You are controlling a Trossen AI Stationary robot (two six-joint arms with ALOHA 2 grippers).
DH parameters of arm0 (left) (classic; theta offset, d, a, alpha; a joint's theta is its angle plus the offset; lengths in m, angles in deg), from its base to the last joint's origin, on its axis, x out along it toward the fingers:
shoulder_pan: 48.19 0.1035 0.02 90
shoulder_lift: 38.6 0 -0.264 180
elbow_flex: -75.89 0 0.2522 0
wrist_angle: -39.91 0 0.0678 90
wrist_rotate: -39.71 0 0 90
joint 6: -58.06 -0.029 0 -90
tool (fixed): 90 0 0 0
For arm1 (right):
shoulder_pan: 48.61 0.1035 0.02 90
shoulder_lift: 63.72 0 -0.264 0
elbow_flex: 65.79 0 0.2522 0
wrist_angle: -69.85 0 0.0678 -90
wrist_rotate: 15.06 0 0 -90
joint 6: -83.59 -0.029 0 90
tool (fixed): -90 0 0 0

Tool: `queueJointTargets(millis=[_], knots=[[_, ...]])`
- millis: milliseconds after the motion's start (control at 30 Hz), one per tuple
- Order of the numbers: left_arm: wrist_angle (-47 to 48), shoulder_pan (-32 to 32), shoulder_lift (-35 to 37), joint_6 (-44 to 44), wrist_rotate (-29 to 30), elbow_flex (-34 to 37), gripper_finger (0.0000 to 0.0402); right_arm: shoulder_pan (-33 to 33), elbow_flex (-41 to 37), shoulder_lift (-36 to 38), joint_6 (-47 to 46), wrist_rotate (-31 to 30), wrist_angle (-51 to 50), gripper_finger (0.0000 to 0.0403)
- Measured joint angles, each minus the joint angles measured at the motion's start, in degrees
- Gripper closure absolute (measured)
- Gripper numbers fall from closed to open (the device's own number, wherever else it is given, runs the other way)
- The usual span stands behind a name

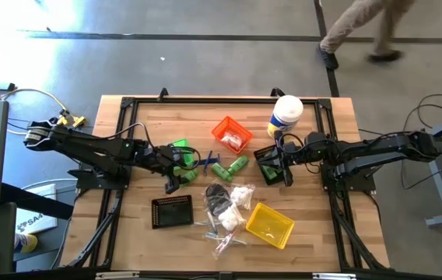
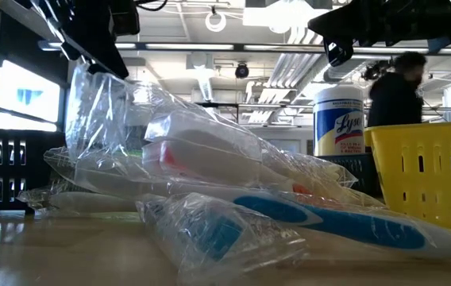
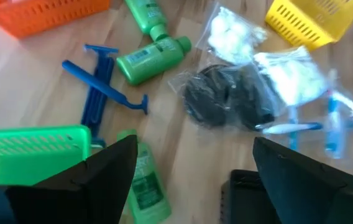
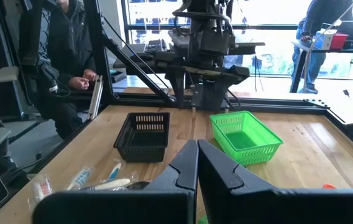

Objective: Pick & Place Travel size toiletries
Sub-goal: Put the green shampoo into the top black bin

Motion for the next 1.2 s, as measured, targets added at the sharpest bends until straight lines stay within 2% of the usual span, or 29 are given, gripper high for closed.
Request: queueJointTargets(millis=[100,300,567,1067,1200], knots=[[0.0,0.0,0.0,4.4,-2.8,0.0,0.0087,0.0,0.0,0.0,0.0,0.0,0.0,0.0401],[-0.3,-1.1,-0.3,11.2,-4.1,0.0,0.0087,0.0,0.0,0.0,0.0,0.0,0.0,0.0401],[-4.7,-6.0,-3.8,11.4,-4.1,0.0,0.0087,0.0,0.0,0.0,-1.7,0.0,0.2,0.0401],[-3.4,-6.0,-4.5,12.7,-3.8,0.0,0.0087,0.0,0.0,0.0,-0.3,0.0,-0.2,0.0401],[-3.4,-6.0,-4.5,12.7,-0.7,0.0,0.0087,0.0,0.0,0.0,0.2,-0.7,-0.2,0.0401]])
